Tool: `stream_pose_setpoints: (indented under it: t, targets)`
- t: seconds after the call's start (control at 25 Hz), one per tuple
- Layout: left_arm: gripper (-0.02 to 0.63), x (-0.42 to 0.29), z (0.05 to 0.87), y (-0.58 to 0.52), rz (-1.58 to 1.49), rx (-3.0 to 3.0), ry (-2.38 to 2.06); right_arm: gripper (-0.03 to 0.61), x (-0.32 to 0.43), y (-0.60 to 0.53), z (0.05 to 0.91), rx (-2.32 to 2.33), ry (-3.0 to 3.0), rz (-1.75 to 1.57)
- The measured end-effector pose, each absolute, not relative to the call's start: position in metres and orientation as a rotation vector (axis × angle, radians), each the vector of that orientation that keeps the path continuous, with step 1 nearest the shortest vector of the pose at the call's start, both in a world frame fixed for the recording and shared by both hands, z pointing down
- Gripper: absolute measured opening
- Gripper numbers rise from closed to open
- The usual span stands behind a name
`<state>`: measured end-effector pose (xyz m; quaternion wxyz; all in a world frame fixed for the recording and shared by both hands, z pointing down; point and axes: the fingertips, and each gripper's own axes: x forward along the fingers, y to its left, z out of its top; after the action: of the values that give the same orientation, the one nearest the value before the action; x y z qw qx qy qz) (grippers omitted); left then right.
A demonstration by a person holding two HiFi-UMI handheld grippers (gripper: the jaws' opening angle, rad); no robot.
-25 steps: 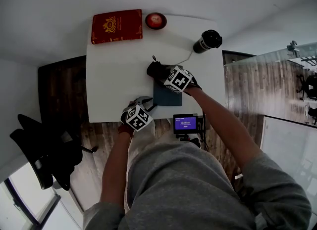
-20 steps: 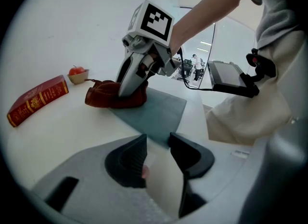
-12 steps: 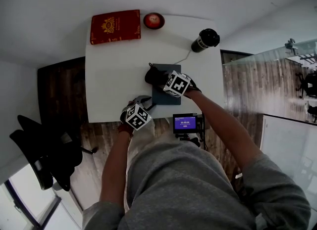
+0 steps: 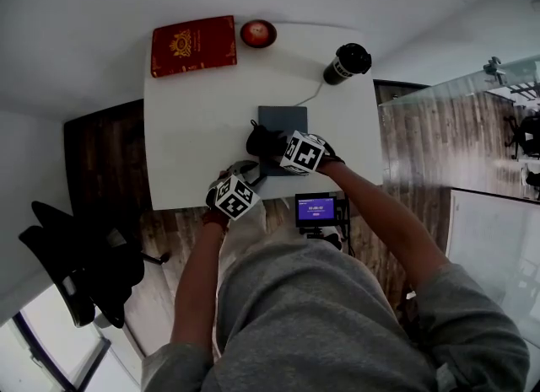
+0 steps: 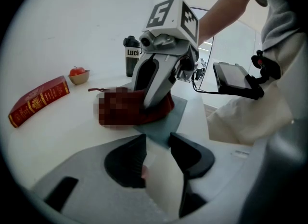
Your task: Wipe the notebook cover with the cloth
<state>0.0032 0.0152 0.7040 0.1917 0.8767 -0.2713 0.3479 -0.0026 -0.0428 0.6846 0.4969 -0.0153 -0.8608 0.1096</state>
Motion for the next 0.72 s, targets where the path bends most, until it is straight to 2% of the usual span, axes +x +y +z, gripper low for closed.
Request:
stream_pose_setpoints:
  t: [0.72]
  targets:
    - [0.166,0.003,0.704,0.016,0.983,2.478,-0.765,0.103,0.003,-0.005,0.684,-0.114,-2.082,0.227]
